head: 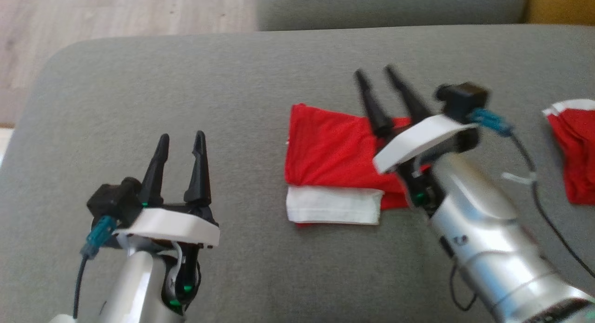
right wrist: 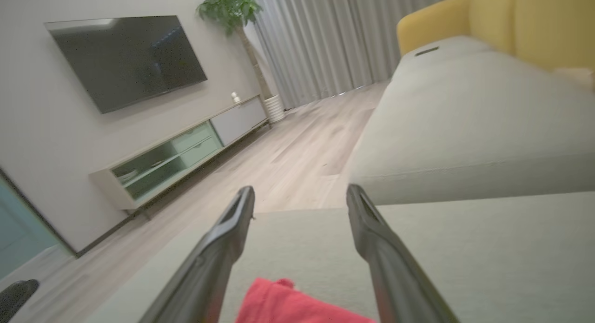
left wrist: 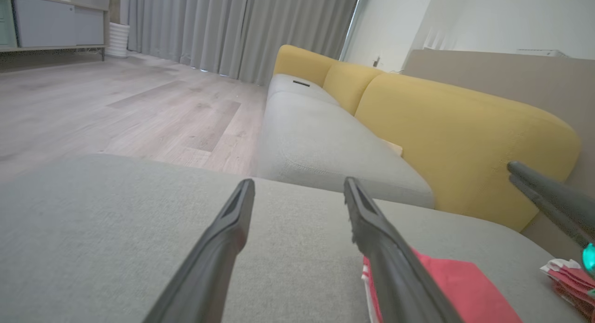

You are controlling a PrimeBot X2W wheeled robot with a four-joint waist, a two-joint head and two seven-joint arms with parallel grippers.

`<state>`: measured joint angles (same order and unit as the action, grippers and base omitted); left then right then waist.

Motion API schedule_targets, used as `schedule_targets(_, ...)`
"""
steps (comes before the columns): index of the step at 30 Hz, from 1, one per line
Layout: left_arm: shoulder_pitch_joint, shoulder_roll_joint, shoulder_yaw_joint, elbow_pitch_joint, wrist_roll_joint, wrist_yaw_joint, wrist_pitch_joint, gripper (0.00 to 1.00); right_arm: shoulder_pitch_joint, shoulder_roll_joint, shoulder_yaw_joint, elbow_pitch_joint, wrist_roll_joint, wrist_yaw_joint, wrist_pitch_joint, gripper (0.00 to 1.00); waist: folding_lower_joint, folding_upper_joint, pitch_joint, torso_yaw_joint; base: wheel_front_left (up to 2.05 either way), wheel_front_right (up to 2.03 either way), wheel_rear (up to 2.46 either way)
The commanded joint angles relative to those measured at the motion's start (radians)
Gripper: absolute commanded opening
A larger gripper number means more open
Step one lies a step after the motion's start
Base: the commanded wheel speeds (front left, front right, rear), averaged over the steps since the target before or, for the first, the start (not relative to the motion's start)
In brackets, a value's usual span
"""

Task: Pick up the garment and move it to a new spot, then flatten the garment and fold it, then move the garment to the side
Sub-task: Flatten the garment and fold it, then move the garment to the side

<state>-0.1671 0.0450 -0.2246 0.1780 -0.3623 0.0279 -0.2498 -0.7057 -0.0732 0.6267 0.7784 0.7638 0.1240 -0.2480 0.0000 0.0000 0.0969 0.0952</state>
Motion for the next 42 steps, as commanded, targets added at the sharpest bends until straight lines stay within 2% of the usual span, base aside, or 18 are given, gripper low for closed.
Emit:
schedule_targets(1, -0.03, 0.005, 0.04, -0.048, 0.01, 0.008, -0.012, 1.0, 0.034, 0.003, -0.092, -0.074, -0.119, 0.007, -0.013, 1.0, 0.0, 0.0, 0.002, -0.04, 0.0, 0.0, 0.0)
schedule_targets(5, -0.03, 0.005, 0.047, -0.073, 0.015, 0.013, -0.012, 1.0, 0.168, -0.004, -0.311, -0.219, -0.357, 0.007, -0.014, 1.0, 0.0, 0.0, 0.003, -0.072, 0.0, 0.0, 0.0)
schedule_targets(6, -0.03, 0.005, 0.047, -0.073, 0.015, 0.013, -0.012, 1.0, 0.168, -0.004, -0.311, -0.219, -0.357, 0.007, -0.014, 1.0, 0.0, 0.0, 0.003, -0.072, 0.0, 0.0, 0.0)
schedule_targets(8, -0.029, 0.005, 0.049, -0.083, 0.016, 0.014, -0.012, 1.0, 0.238, 0.0, -0.387, -0.28, -0.445, 0.007, -0.014, 1.0, 0.0, 0.0, 0.003, -0.083, 0.0, 0.0, 0.0)
schedule_targets(13, -0.015, 0.005, 0.051, -0.096, 0.021, 0.019, -0.012, 1.0, 0.364, 0.017, -0.502, -0.379, -0.535, 0.007, -0.014, 1.0, 0.0, 0.0, 0.0, -0.102, 0.0, 0.0, 0.0)
schedule_targets(16, -0.001, 0.005, 0.056, -0.094, 0.032, 0.023, -0.012, 1.0, 0.405, 0.022, -0.526, -0.41, -0.536, 0.007, -0.014, 1.0, 0.0, 0.0, -0.003, -0.111, 0.0, 0.0, 0.0)
schedule_targets(25, 0.017, 0.005, 0.06, -0.083, 0.033, 0.018, -0.012, 1.0, 0.442, 0.023, -0.502, -0.443, -0.499, 0.007, -0.014, 1.0, 0.0, 0.0, -0.003, -0.112, 0.0, 0.0, 0.0)
schedule_targets(35, 0.0, 0.005, 0.041, -0.079, 0.029, 0.014, -0.012, 1.0, 0.436, 0.023, -0.505, -0.404, -0.512, 0.007, -0.007, 1.0, 0.0, 0.0, 0.027, -0.093, 0.0, 0.0, 0.0)
schedule_targets(42, -0.022, 0.005, 0.021, -0.07, 0.024, 0.009, -0.012, 1.0, 0.391, 0.023, -0.5, -0.307, -0.532, 0.007, 0.056, 1.0, 0.0, 0.0, 0.071, -0.061, 0.0, 0.0, 0.0)
